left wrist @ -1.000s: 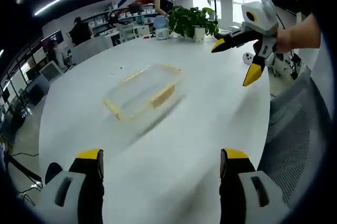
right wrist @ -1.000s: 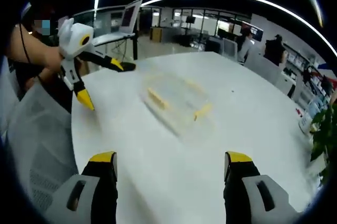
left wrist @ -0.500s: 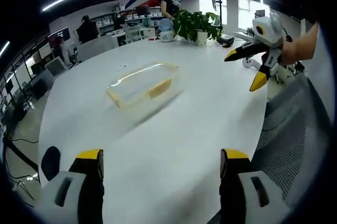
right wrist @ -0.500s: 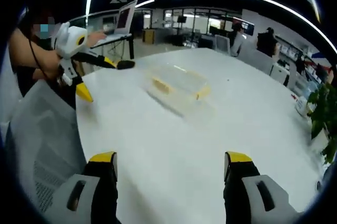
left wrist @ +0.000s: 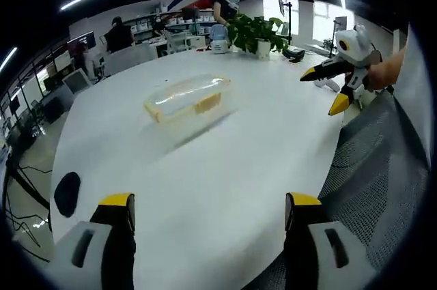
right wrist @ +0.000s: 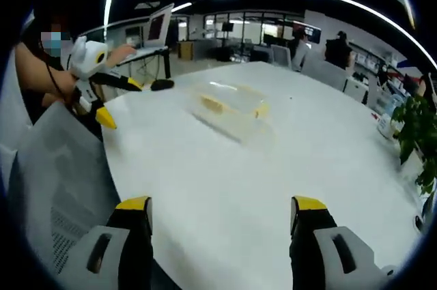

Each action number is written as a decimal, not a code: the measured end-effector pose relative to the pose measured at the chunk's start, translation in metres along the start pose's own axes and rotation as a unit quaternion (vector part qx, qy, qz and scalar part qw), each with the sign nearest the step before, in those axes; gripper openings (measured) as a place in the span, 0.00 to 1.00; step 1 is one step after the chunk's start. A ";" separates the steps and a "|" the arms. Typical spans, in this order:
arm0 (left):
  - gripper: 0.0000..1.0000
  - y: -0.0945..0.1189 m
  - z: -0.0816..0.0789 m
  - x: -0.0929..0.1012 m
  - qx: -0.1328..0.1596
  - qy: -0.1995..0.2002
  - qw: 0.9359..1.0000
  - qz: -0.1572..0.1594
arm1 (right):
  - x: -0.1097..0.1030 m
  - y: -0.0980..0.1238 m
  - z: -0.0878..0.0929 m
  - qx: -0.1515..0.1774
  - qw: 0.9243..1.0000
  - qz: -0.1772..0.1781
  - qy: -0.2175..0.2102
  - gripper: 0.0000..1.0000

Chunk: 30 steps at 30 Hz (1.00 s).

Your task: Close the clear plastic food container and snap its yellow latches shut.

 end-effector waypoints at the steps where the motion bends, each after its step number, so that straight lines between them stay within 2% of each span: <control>1: 0.93 0.001 0.002 0.001 -0.001 0.000 1.000 0.000 | 0.000 0.001 0.001 0.000 1.000 0.001 0.000 0.84; 15: 0.93 0.009 0.012 0.012 0.005 0.012 1.000 0.006 | -0.005 0.014 0.016 -0.005 1.000 0.008 -0.007 0.84; 20: 0.93 0.010 0.011 0.011 0.014 0.015 1.000 0.002 | -0.006 0.016 0.014 0.001 1.000 0.012 -0.011 0.83; 30: 0.93 0.009 0.014 0.012 0.012 0.025 1.000 -0.002 | -0.006 0.014 0.017 -0.006 1.000 0.013 -0.012 0.83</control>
Point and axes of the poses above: the point that each gripper's makers call its tool centre point, and the gripper's own axes: y roughly backward along the fingers, x roughly to its right, z roughly out of its underside, the point moved 6 cm from there along y, roughly backward along the fingers, and after that the axes turned 1 degree about -z, right-handed, at the moved point
